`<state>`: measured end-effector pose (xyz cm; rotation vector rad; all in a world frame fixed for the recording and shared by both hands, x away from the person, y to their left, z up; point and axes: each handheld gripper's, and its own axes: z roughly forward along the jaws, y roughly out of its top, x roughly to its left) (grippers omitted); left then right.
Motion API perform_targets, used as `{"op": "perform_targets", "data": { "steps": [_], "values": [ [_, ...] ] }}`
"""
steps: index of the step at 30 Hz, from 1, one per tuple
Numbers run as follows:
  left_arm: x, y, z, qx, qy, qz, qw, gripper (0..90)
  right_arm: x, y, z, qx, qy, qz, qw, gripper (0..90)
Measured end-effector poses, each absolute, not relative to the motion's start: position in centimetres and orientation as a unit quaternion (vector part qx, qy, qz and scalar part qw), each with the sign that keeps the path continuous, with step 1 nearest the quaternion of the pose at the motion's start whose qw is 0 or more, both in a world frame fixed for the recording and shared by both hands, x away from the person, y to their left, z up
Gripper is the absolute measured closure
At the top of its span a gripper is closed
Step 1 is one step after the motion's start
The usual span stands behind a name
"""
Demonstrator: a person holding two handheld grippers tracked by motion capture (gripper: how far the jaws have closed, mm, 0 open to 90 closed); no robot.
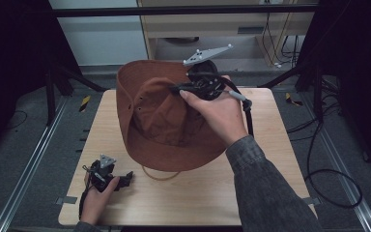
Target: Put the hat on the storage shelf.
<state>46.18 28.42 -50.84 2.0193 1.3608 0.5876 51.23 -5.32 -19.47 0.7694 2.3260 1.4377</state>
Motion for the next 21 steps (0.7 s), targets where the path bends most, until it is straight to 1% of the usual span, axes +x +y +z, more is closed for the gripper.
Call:
{"op": "perform_targets", "data": {
  "steps": [13,21],
  "values": [
    [46.2,28.4,-50.8,0.766,0.516,0.222,0.313,0.0,51.4,-2.7,-20.0,0.252,0.813,0.507,0.135,89.0],
    [46.2,28.4,-50.8,0.766,0.516,0.222,0.313,0.0,51.4,-1.8,-20.5,0.247,0.819,0.501,0.132,88.9]
  ]
}}
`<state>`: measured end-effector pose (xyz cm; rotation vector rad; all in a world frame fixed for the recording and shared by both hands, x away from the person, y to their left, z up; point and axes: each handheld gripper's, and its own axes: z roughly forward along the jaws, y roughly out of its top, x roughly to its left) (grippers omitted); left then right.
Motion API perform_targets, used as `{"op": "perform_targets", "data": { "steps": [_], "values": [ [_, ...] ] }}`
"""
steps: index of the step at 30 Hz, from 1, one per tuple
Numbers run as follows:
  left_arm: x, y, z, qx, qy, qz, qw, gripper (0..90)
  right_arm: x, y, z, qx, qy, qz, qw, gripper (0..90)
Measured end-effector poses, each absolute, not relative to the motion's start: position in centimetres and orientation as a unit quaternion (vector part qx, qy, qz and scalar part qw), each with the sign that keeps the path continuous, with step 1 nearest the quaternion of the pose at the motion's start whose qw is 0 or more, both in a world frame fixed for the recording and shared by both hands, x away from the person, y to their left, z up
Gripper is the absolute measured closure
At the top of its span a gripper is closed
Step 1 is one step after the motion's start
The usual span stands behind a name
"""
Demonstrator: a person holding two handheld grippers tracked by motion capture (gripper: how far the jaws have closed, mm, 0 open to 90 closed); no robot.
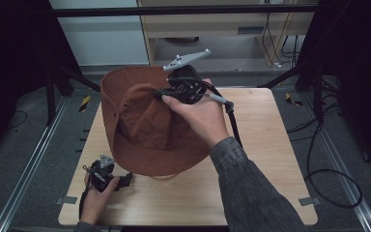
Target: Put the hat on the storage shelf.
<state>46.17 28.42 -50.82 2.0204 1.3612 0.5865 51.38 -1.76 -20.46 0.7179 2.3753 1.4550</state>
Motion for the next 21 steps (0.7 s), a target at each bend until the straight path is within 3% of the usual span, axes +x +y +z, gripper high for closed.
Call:
{"op": "perform_targets", "data": {
  "steps": [21],
  "values": [
    [46.2,28.4,-50.8,0.765,0.516,0.223,0.313,0.0,51.7,0.6,-22.0,0.234,0.849,0.456,0.126,88.3]
  ]
}}
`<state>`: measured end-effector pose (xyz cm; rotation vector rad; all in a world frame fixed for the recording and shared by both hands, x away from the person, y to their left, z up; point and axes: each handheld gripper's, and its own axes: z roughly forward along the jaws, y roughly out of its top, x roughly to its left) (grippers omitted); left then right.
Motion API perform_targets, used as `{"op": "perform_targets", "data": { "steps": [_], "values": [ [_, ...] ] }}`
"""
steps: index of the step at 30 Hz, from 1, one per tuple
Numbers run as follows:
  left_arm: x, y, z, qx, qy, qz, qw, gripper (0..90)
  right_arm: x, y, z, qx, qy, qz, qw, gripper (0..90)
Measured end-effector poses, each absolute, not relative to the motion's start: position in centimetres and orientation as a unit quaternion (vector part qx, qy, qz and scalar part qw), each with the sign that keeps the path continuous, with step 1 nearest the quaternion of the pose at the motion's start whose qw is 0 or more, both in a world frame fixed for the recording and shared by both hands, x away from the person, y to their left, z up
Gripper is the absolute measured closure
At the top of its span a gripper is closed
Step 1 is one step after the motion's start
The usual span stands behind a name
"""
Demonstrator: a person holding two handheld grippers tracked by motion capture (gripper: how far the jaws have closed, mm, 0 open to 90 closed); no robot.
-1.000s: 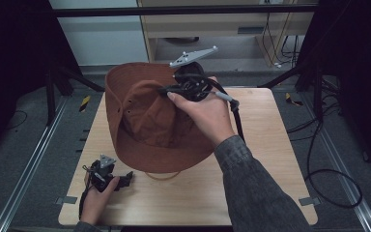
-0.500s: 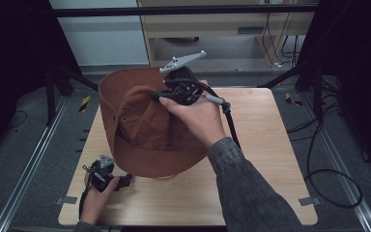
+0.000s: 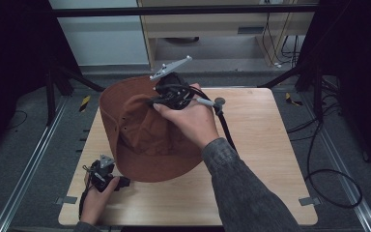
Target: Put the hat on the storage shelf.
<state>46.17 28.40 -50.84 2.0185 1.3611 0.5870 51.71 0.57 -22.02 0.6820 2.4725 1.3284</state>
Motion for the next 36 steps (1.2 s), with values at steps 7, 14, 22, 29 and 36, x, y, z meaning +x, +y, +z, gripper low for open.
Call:
{"op": "perform_targets", "data": {
  "steps": [7,14,22,29,36],
  "values": [
    [46.2,28.4,-50.8,0.766,0.516,0.222,0.313,0.0,51.9,0.8,-22.4,0.237,0.856,0.442,0.126,88.1],
    [46.2,28.4,-50.8,0.767,0.515,0.222,0.312,0.0,52.1,1.3,-22.7,0.235,0.859,0.436,0.127,87.8],
    [46.2,28.4,-50.8,0.767,0.516,0.222,0.312,0.0,51.6,1.0,-22.9,0.231,0.863,0.43,0.13,87.3],
    [46.2,28.4,-50.8,0.766,0.516,0.223,0.312,0.0,51.4,1.2,-23.1,0.227,0.865,0.428,0.133,79.8],
    [46.2,28.4,-50.8,0.766,0.516,0.223,0.312,0.0,51.3,1.0,-22.9,0.231,0.861,0.431,0.14,59.5]
  ]
}}
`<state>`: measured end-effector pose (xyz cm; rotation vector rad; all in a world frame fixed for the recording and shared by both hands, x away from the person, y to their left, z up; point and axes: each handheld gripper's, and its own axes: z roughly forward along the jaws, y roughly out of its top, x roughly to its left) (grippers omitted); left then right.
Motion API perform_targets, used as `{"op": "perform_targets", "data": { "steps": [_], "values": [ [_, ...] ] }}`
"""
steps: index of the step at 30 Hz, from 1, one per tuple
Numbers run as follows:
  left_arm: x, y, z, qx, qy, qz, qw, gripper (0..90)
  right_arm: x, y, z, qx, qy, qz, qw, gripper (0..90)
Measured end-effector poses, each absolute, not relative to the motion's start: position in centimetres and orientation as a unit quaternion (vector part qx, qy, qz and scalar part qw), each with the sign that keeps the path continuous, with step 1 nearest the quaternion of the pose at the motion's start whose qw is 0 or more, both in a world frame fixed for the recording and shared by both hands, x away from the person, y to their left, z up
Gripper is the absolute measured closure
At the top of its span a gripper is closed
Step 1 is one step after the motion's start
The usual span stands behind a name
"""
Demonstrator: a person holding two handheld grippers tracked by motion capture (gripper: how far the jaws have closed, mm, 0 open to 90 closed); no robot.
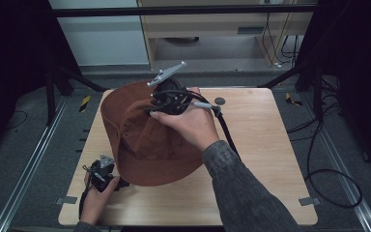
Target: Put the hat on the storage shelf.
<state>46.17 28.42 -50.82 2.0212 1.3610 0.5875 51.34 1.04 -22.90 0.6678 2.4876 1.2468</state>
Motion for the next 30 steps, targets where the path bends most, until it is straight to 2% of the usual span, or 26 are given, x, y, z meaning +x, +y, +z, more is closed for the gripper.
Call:
{"op": "perform_targets", "data": {
  "steps": [2,9,14,19,21,30],
  "values": [
    [46.2,28.4,-50.8,0.767,0.515,0.223,0.312,0.0,51.2,1.0,-22.9,0.232,0.86,0.432,0.138,54.7],
    [46.1,28.4,-50.8,0.766,0.516,0.223,0.312,0.0,50.2,0.0,-22.0,0.239,0.85,0.44,0.164,29.0],
    [46.1,28.4,-50.8,0.766,0.516,0.223,0.312,0.0,49.5,-2.4,-20.9,0.259,0.837,0.446,0.182,17.6],
    [46.1,28.4,-50.8,0.766,0.516,0.223,0.311,0.0,49.0,-5.1,-20.3,0.274,0.823,0.457,0.196,14.7],
    [46.1,28.4,-50.8,0.766,0.516,0.223,0.312,0.0,49.0,-7.3,-20.3,0.294,0.816,0.456,0.201,10.7],
    [46.1,28.4,-50.8,0.766,0.516,0.223,0.312,0.0,49.3,-11.9,-21.8,0.332,0.8,0.456,0.207,7.2]
  ]
}}
